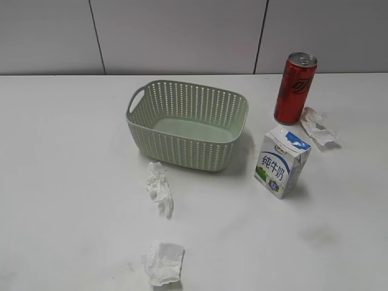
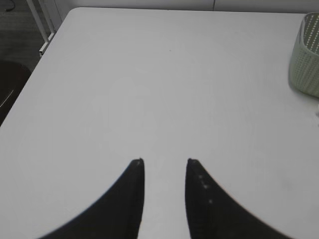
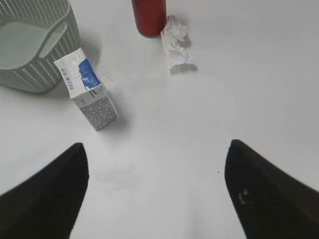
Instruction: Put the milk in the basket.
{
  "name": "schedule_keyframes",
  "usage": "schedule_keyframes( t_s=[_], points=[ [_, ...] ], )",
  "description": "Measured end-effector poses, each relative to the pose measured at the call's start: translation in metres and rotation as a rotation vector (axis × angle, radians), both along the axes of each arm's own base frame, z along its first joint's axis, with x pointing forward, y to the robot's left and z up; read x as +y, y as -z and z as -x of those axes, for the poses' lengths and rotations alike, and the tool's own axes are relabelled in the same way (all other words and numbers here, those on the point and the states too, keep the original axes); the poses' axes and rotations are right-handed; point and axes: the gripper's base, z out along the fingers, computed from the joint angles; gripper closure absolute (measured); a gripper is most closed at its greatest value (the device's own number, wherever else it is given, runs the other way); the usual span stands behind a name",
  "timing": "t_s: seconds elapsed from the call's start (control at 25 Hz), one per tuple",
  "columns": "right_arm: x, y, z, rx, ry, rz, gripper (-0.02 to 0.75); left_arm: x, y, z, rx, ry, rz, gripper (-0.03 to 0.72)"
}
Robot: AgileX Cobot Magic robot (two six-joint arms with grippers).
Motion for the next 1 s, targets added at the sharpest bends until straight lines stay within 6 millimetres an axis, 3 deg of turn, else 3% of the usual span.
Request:
schedule_keyframes(
  t_s=[0.4,0.68,1.0],
  points=[
    [0.018,0.0,-0.084,0.23,-0.107,0.029,0.059,0.0,0.0,0.0,0.0,0.0,0.0,0.461],
    [0.07,0.01,-0.123,0.334,-0.323,0.17,0.062,0.0,0.0,0.0,0.0,0.0,0.0,0.463],
    [0.117,0.041,-0.16,0.518,-0.474,0.307,0.066,0.0,0.0,0.0,0.0,0.0,0.0,0.464]
  ],
)
